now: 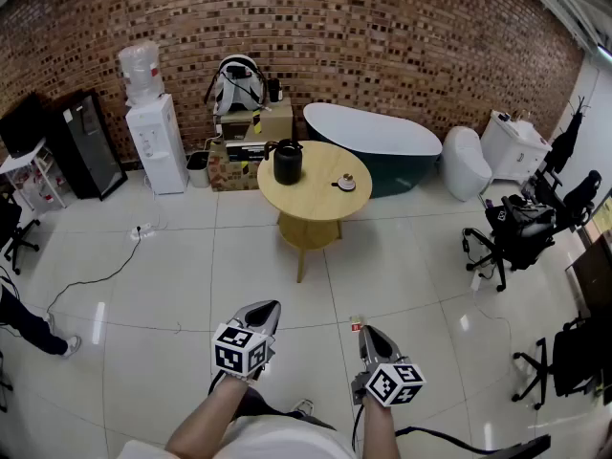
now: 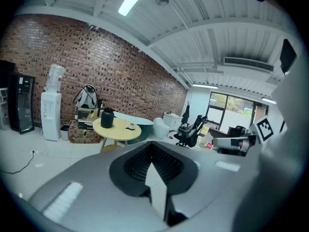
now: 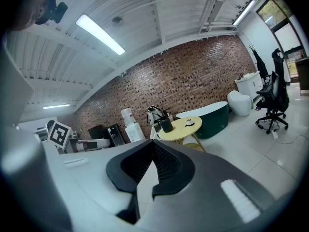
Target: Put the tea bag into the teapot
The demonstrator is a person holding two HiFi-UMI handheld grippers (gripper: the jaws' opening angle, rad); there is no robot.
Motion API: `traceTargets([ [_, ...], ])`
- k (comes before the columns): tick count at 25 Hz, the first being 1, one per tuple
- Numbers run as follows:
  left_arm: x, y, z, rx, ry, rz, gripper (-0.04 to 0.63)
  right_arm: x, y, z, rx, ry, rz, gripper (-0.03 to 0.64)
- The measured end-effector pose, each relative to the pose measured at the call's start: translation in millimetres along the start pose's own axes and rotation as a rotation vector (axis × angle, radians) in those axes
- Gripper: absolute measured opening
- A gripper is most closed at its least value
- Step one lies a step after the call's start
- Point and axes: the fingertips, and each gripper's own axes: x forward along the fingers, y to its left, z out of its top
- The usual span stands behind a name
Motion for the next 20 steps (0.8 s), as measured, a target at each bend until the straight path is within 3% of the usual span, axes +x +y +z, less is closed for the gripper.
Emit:
traceTargets([
  [12,37,22,14,-0.003,-0.003,0.043,0.012,44,-27,11,0.012,0.026,0.031,0.002],
  [20,87,83,52,-0.009,-0.024,0.021,0.012,116,-21,30,-0.022,0.036,0.028,0.002],
])
